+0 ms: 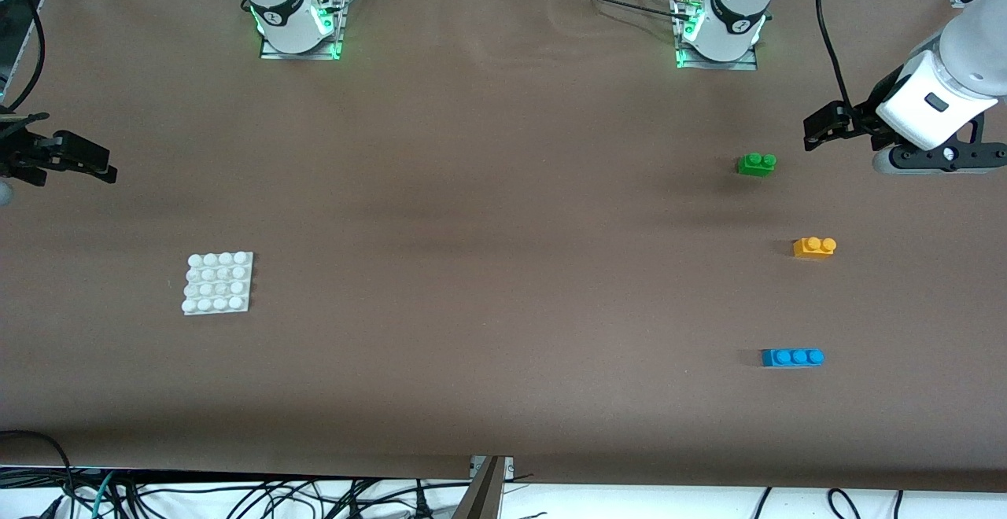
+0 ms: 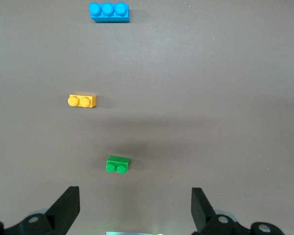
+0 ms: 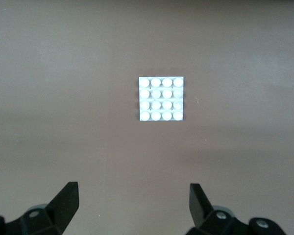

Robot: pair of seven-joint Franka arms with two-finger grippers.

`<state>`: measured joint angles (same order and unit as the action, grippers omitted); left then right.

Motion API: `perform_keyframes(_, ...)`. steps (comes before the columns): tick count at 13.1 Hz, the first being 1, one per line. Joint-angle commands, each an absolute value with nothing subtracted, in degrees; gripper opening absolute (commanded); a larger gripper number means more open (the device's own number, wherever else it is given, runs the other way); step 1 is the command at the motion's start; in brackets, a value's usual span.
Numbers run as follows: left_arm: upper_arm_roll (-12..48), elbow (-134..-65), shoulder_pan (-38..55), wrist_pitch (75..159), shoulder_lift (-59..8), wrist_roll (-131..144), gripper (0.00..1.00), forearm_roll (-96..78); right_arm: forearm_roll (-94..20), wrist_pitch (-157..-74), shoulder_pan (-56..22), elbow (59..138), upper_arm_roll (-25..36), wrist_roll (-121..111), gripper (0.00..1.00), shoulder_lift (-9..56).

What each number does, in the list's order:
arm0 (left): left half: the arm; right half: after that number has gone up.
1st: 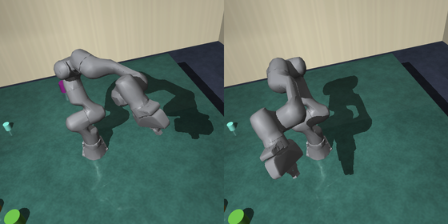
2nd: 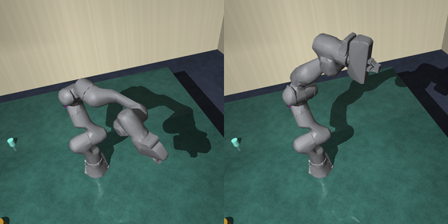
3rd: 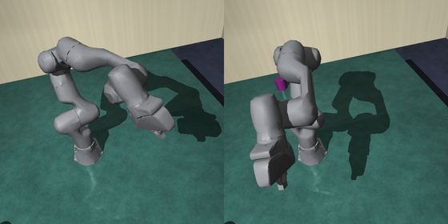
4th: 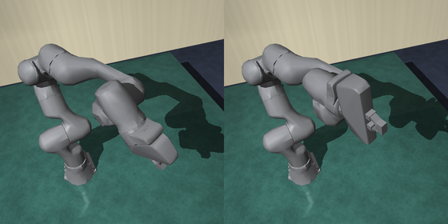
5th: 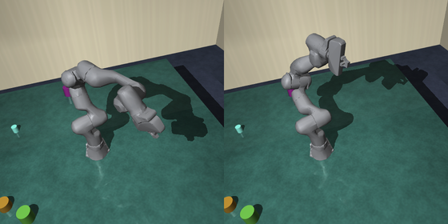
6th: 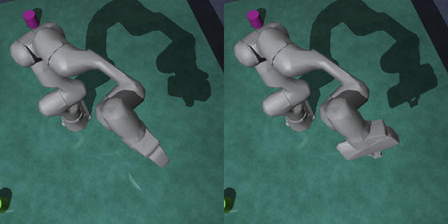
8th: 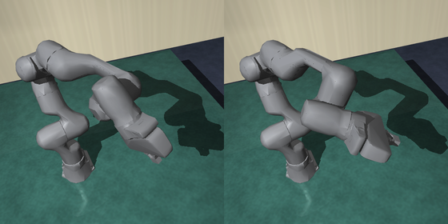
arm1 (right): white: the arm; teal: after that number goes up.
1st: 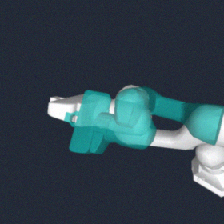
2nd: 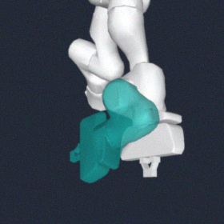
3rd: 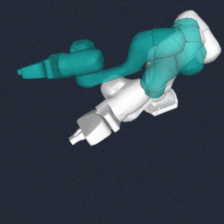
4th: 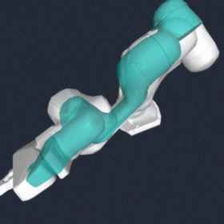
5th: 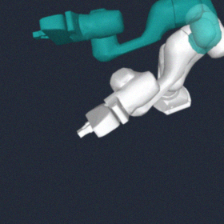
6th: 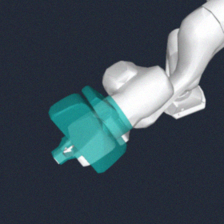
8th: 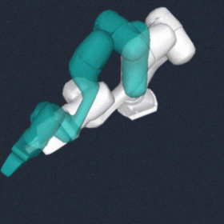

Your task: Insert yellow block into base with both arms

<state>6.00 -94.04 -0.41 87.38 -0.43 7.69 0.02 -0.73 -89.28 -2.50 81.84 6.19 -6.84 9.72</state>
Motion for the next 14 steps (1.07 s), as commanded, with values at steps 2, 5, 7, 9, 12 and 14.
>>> perform_keyframes(2,5.98,-93.43,-0.44,86.31,0.00,7.56,1.00,-0.70,0.00,-89.21,-2.11,81.56,6.06,-6.07,1.00,13.61)
perform_keyframes(5,6.06,-93.43,-0.44,86.31,0.00,7.56,1.00,-0.70,0.17,-91.31,-1.67,81.47,6.24,-6.41,1.00,17.91)
perform_keyframes(7,6.15,-93.43,-0.44,86.31,0.00,7.65,1.00,-0.70,0.26,-94.81,-1.23,81.47,6.77,-6.59,1.00,22.21)
perform_keyframes(9,6.42,-93.51,-0.26,85.79,0.09,8.08,1.00,-1.05,0.26,-98.77,-0.79,81.56,6.85,-6.07,1.00,26.87)
perform_keyframes(12,6.94,-93.34,-0.26,84.90,0.00,8.79,1.00,-0.70,0.26,-106.49,-0.88,82.44,6.77,-5.89,1.00,32.77)
perform_keyframes(14,6.86,-93.43,-0.35,84.90,0.00,8.70,1.00,-0.70,0.09,-113.17,-0.97,83.84,6.77,-5.89,1.00,36.28)
